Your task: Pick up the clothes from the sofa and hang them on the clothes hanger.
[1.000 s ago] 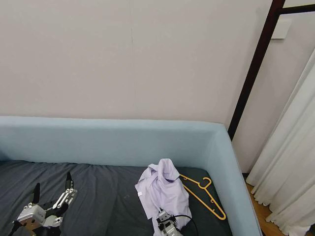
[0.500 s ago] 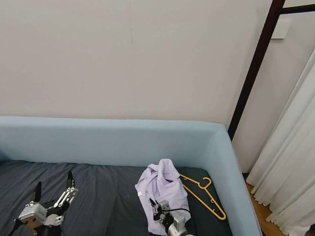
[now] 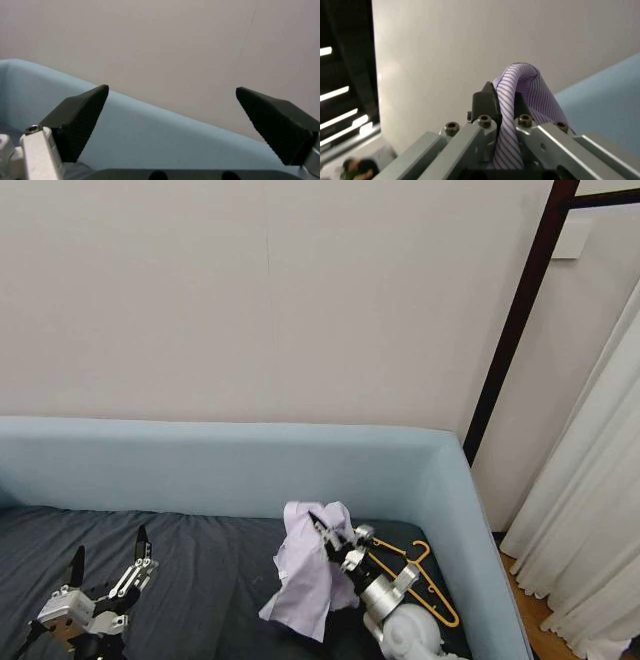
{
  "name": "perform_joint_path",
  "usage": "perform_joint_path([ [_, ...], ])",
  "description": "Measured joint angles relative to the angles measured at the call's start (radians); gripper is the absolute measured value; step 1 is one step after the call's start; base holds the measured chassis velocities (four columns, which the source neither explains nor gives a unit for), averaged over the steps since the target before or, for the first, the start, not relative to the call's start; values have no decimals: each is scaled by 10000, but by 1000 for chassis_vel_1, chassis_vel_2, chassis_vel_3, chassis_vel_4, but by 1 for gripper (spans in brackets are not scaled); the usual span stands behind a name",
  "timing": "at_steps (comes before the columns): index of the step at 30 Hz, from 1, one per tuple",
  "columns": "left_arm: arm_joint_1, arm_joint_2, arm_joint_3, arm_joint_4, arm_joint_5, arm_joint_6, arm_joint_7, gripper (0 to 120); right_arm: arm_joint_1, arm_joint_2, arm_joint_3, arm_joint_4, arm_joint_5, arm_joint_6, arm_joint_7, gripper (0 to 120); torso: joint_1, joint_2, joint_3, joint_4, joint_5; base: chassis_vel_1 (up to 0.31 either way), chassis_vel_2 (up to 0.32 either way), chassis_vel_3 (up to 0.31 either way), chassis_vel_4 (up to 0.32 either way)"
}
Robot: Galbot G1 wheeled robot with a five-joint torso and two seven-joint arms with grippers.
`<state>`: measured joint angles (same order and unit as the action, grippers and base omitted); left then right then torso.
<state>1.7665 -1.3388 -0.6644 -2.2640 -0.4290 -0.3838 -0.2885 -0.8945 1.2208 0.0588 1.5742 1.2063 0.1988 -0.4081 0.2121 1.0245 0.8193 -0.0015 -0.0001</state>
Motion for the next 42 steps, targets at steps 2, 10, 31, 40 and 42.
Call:
perform_joint_path([
  [2,-17,15,3,20,-15,3,-1,100,31,-23,222,10,351,1,197,0,0,0,0,0,0,0,0,0,0],
  [10,-114,87,56,34,-84,67,-3,100,-633,-392,501,-1051,-2195,-963,3275,0,0,0,0,-2,3,0,0,0,0],
  [31,-20,-204,312,-134,166,68,2,100,-1120,-190,285,-756,-7305,-2149,8851,63,0,0,-1,0,0,0,0,0,0],
  [40,73,-297,379,-246,307,35,7,100,-1197,-161,331,-571,-8398,-2817,9761,94,-1,0,-1,0,1,0,0,0,0],
  [42,81,-293,374,-256,309,35,9,100,-1339,-341,312,-24,-7750,-4472,9850,98,0,0,-1,-2,0,0,0,0,0],
])
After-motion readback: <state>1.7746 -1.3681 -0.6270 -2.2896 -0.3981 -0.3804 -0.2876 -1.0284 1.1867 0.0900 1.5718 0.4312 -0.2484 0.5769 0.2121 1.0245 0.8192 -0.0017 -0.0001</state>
